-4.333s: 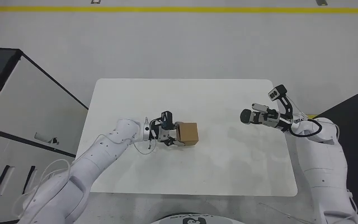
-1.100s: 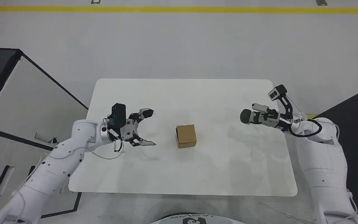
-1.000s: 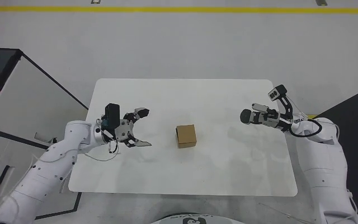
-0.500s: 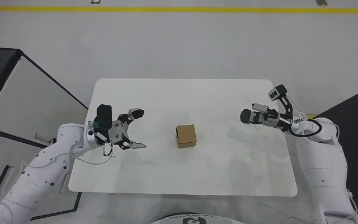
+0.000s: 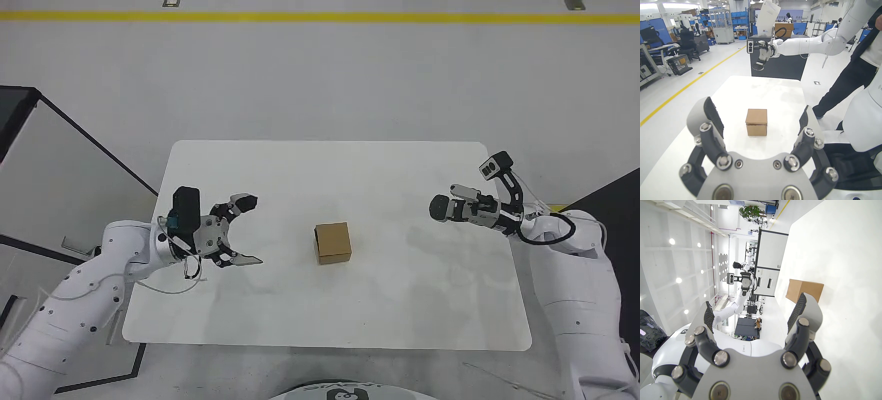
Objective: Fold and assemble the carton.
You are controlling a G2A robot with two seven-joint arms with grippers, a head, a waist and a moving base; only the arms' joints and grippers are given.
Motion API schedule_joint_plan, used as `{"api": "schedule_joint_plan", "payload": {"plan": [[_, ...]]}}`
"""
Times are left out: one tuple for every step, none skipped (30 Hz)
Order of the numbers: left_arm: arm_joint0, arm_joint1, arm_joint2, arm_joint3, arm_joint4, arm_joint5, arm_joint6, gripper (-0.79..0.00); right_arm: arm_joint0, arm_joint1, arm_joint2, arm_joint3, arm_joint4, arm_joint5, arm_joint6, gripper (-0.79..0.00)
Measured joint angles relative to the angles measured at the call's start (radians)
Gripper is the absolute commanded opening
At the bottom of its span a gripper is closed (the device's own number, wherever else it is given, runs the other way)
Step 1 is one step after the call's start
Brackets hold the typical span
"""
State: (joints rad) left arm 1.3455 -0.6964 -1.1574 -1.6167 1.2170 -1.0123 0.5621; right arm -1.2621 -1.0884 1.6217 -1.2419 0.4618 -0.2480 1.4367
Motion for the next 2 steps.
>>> {"api": "schedule_joint_plan", "payload": {"plan": [[0.000,0.000,0.000,0.000,0.000,0.000,0.000,-0.001,0.000,0.000,0.000,0.000,0.000,0.000,0.000,-0.001],[0.000,0.000,0.000,0.000,0.000,0.000,0.000,-0.001,0.000,0.000,0.000,0.000,0.000,0.000,0.000,0.000]]}}
